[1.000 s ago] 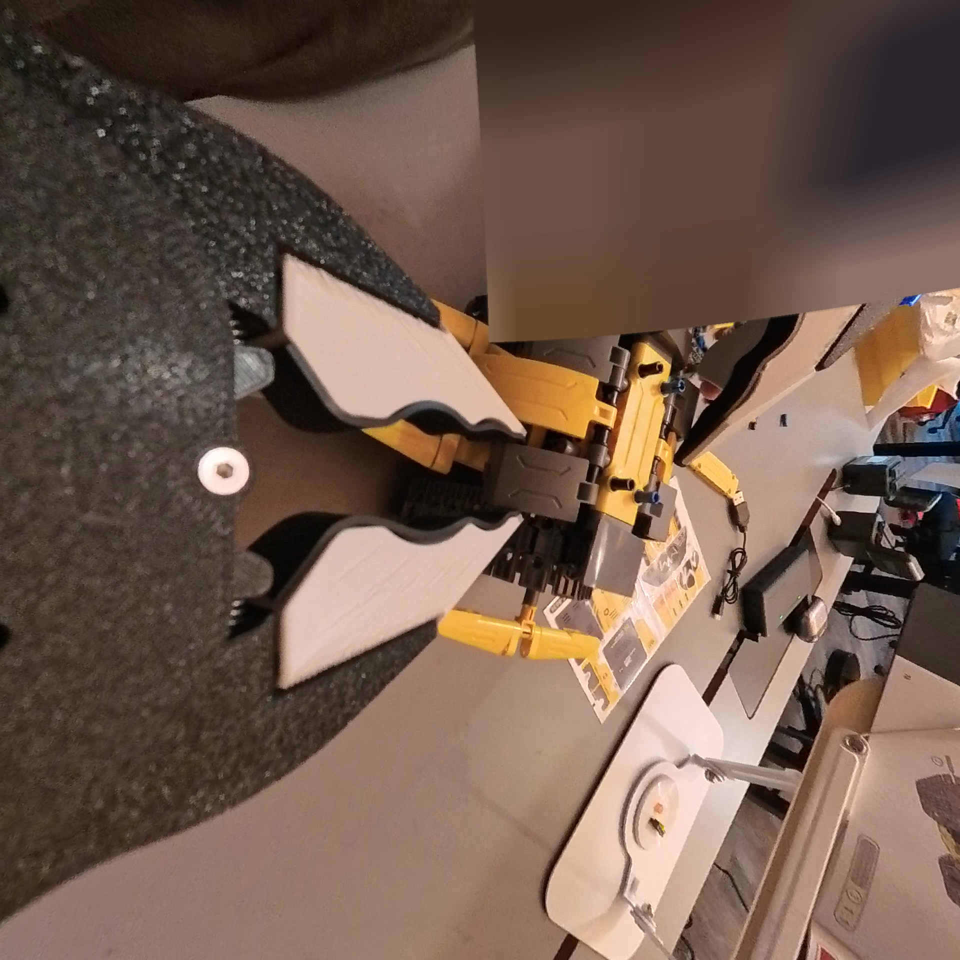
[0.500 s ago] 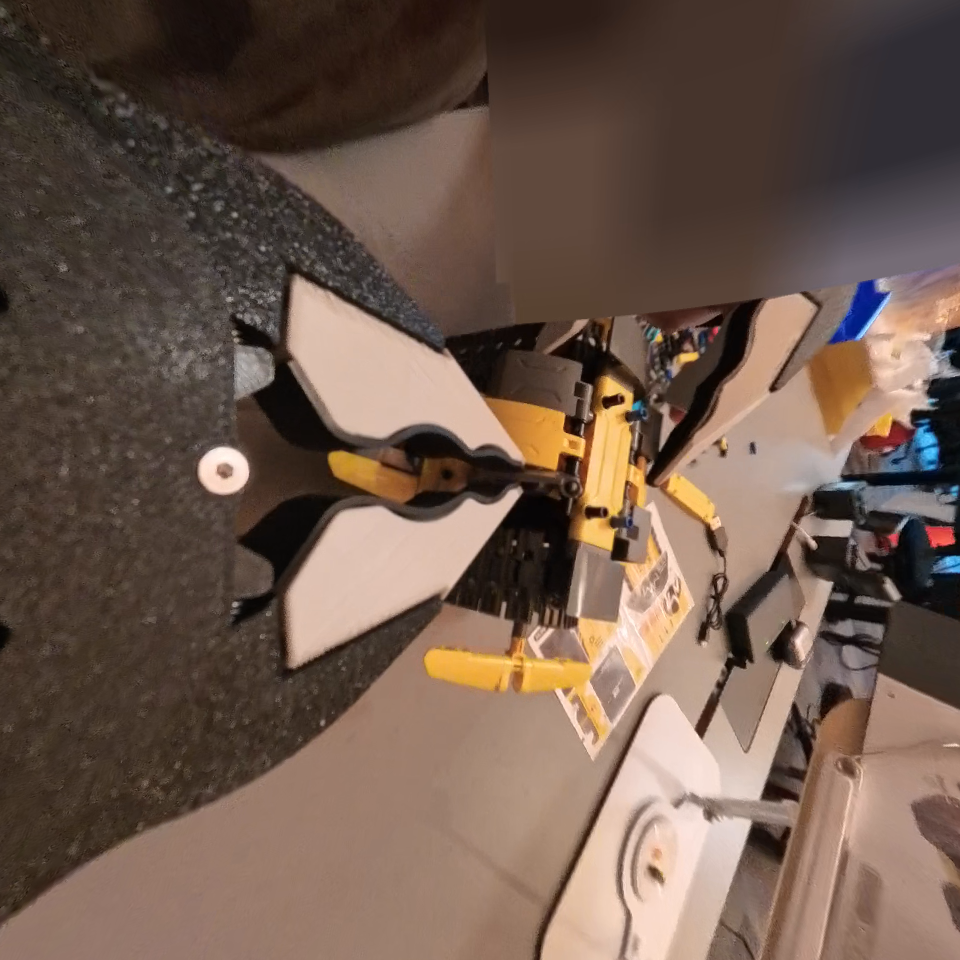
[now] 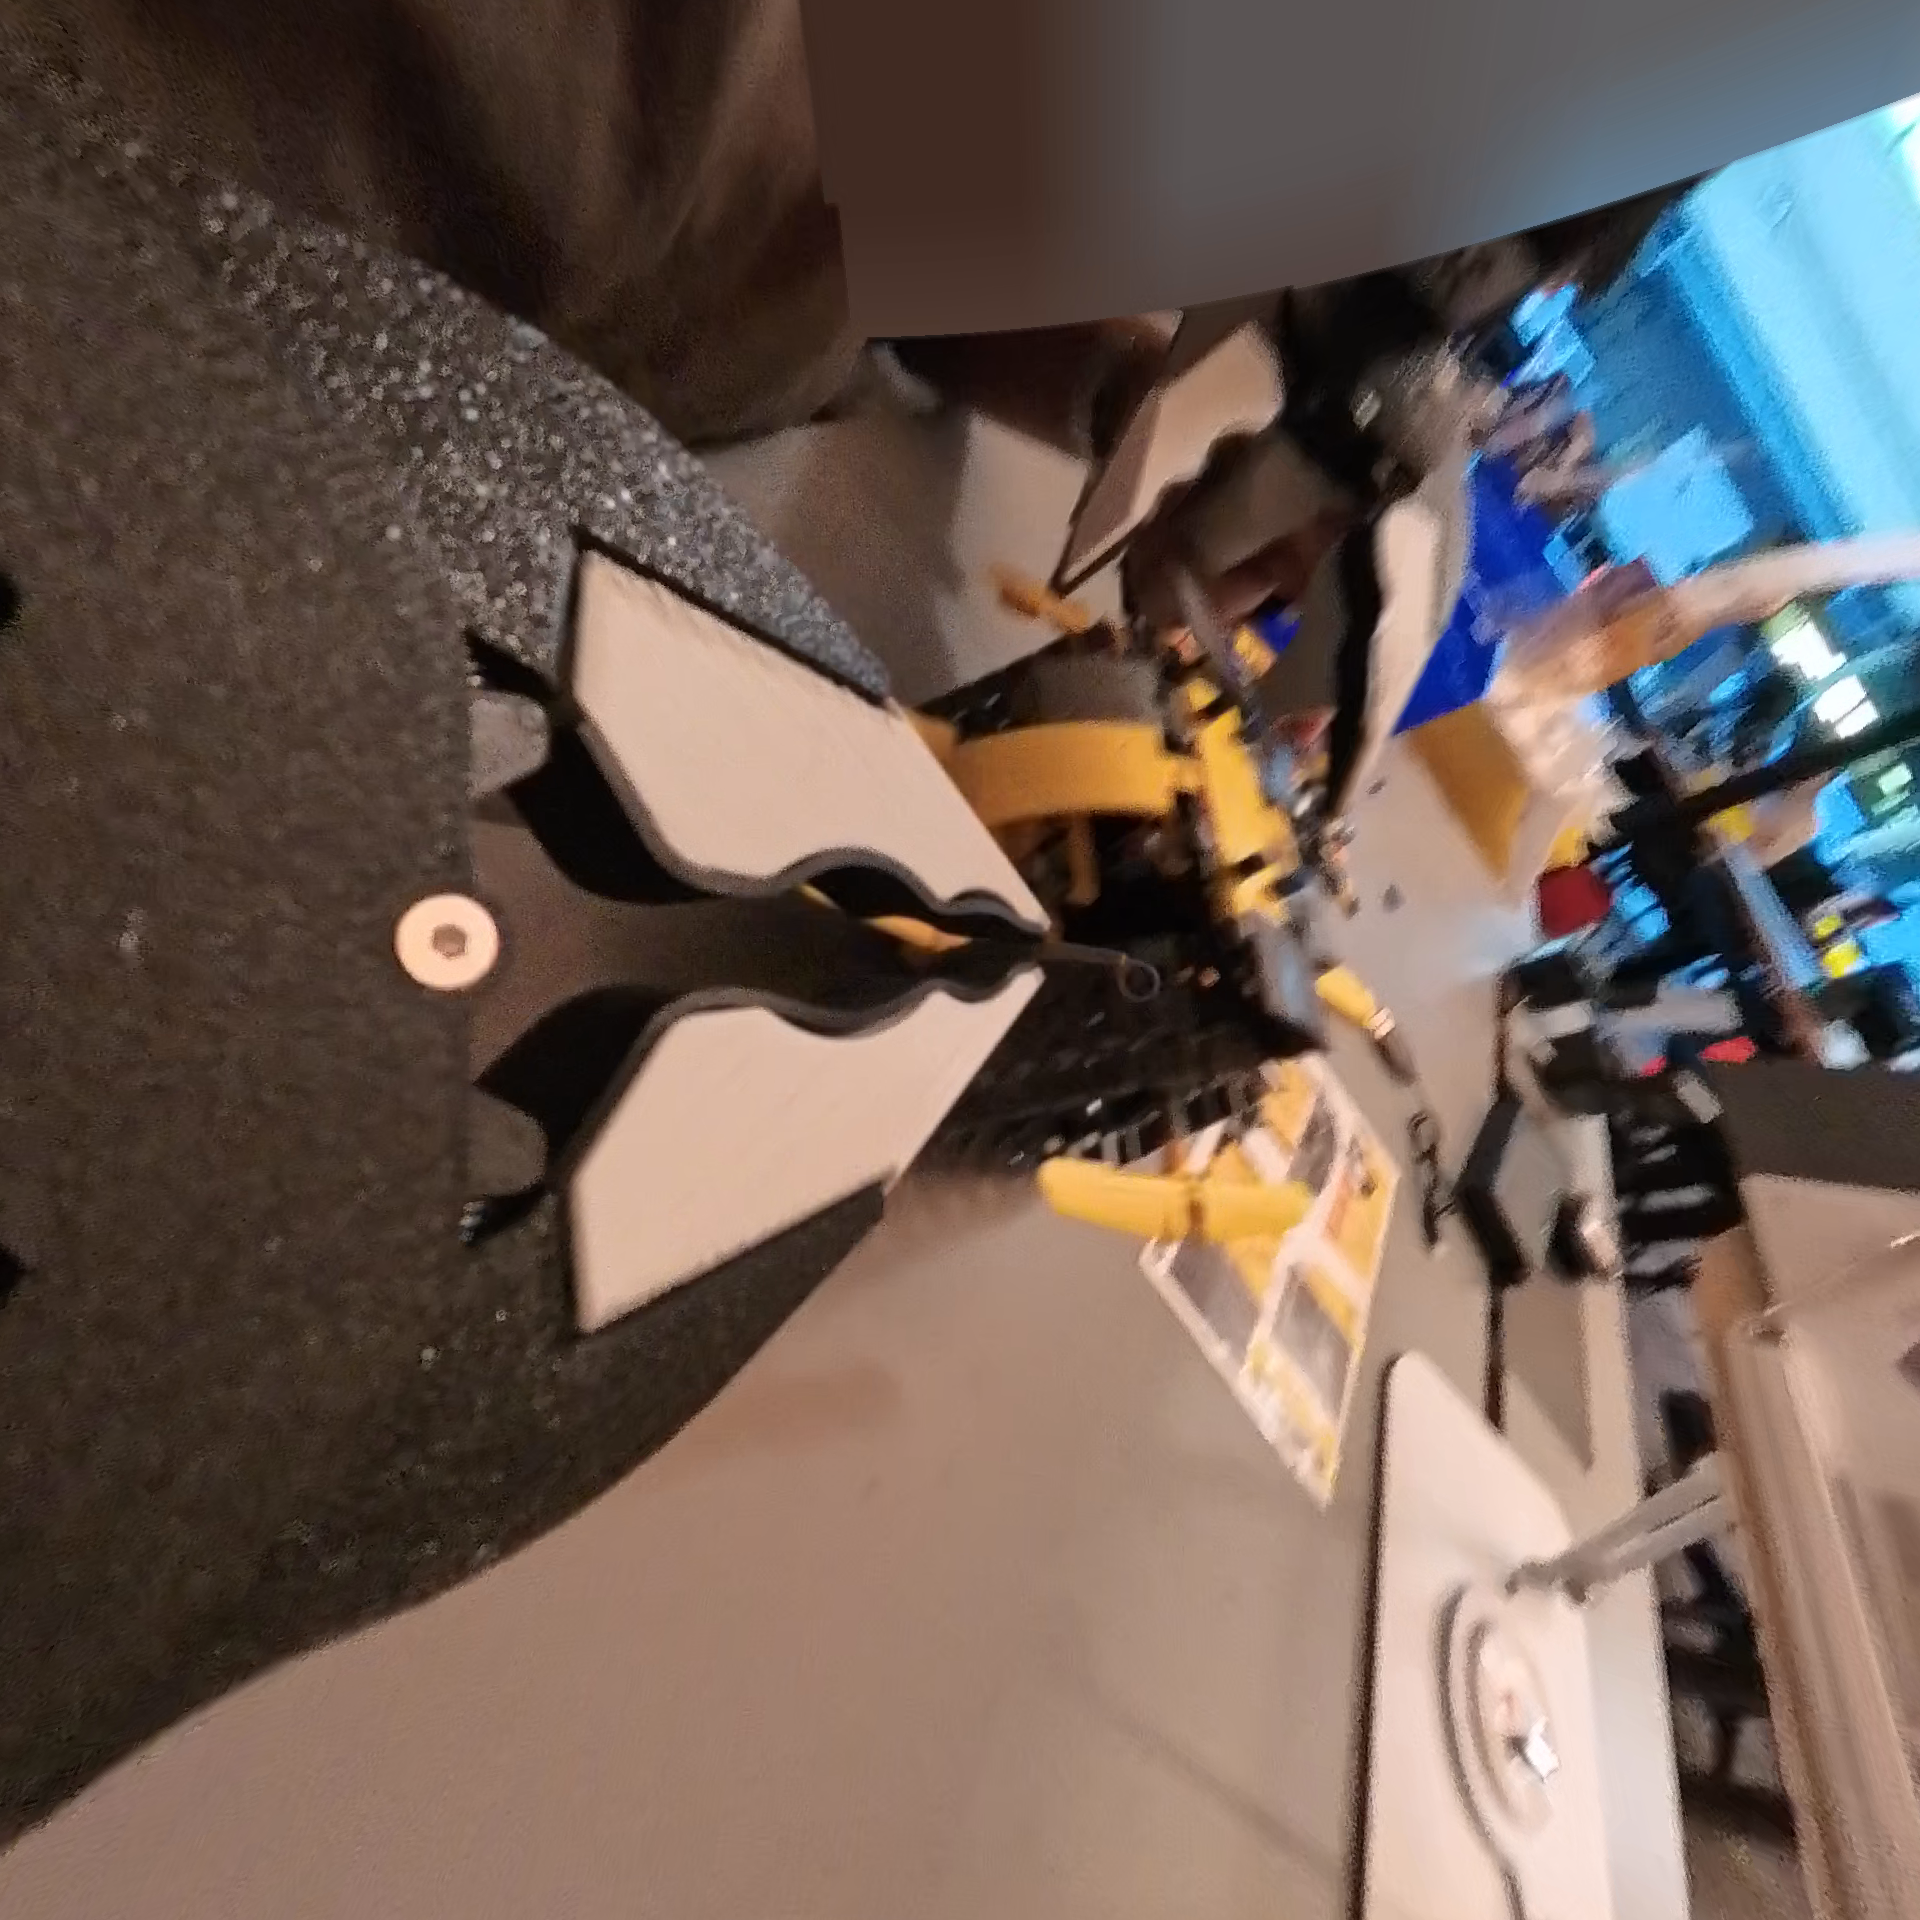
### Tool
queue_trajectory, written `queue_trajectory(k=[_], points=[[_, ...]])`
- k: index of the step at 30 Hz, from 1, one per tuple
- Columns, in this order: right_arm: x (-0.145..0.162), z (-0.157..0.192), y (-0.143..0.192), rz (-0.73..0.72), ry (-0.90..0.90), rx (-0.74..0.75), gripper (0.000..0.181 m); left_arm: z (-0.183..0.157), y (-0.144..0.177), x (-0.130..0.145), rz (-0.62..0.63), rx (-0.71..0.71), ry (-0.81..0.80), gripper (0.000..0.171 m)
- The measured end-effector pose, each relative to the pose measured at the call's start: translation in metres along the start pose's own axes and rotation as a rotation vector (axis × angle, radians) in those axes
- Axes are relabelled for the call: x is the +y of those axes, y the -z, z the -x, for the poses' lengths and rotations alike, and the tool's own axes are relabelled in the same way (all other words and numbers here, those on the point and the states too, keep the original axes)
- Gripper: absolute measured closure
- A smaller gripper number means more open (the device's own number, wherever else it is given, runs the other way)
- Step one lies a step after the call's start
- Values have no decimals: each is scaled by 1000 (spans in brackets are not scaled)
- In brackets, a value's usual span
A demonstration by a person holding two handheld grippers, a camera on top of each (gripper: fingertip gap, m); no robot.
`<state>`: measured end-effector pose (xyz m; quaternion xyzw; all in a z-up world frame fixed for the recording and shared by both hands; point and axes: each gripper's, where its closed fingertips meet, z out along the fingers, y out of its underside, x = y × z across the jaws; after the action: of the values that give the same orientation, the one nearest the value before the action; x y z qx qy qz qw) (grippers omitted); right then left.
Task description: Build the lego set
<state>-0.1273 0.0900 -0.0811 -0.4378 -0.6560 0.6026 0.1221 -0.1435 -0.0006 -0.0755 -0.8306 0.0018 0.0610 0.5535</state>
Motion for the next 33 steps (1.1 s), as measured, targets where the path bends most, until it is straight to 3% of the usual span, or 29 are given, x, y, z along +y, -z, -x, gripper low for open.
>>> queue_trajectory(k=[4,8,12,13,22,26,29,31,33], points=[[33,-13,7,119,-53,76,180,2,-7,-1,-5,-124,96,66],[70,-24,7,247,-163,83,180,13,-14,10,91,-290,87,61],[93,-38,7,321,-233,113,178,11,-16,12,145,-221,127,78],[98,-45,9,344,-229,138,169,13,-15,13,168,-211,102,78],[87,-53,31,239,-229,123,150,46,-3,16,249,-217,59,81],[61,-44,49,54,-135,123,149,47,14,-4,117,-300,94,77],[48,-39,63,-54,-66,148,153,22,31,-42,-116,-336,98,81],[44,-36,68,-95,-26,155,157,-12,32,-63,-272,-266,125,92],[43,-30,67,-99,23,161,157,-52,19,-69,-348,-130,182,102]])
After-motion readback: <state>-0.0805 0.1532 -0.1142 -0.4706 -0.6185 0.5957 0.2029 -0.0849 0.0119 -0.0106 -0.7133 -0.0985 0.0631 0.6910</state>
